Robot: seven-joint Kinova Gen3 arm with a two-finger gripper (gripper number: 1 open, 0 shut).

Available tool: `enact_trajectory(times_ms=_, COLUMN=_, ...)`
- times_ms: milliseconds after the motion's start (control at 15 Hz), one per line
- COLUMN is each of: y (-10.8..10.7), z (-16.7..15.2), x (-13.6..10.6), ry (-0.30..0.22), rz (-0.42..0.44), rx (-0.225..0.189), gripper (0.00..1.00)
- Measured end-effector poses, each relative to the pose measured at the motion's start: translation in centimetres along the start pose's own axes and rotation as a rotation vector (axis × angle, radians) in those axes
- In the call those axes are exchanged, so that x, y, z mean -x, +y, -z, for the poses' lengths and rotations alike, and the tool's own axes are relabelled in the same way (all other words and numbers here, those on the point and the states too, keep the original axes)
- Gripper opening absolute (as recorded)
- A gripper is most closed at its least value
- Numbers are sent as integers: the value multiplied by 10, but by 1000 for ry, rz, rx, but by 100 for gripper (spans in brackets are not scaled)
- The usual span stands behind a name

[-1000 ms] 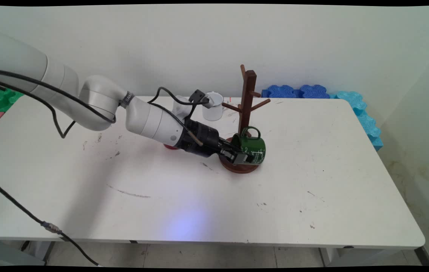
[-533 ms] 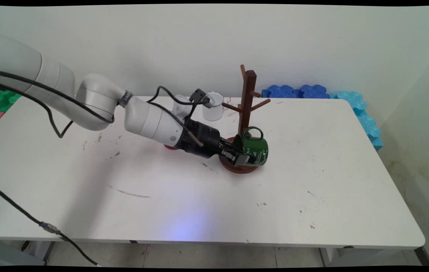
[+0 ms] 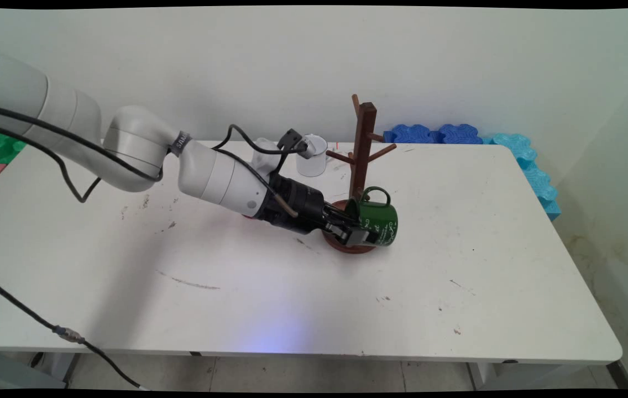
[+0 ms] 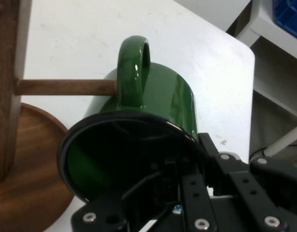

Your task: Place the picked object on the table

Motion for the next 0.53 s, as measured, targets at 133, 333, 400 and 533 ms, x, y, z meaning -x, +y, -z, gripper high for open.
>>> enact_trajectory(times_ms=133, y=4, z=2, x=0, ry=0, rz=-4, rx=3, gripper=0)
enact_trajectory(times_ms=333, y=9, z=6, x=0, ry=-3, rz=-15, rx=4, gripper=0)
enact_trajectory(times_ms=400, y=11, z=8, x=1, ry=-4, rz=-19, rx=4, gripper=0)
enact_trajectory(times_ms=533, y=15, z=13, x=2, ry=-9, rz=-29, rx=2, gripper=0)
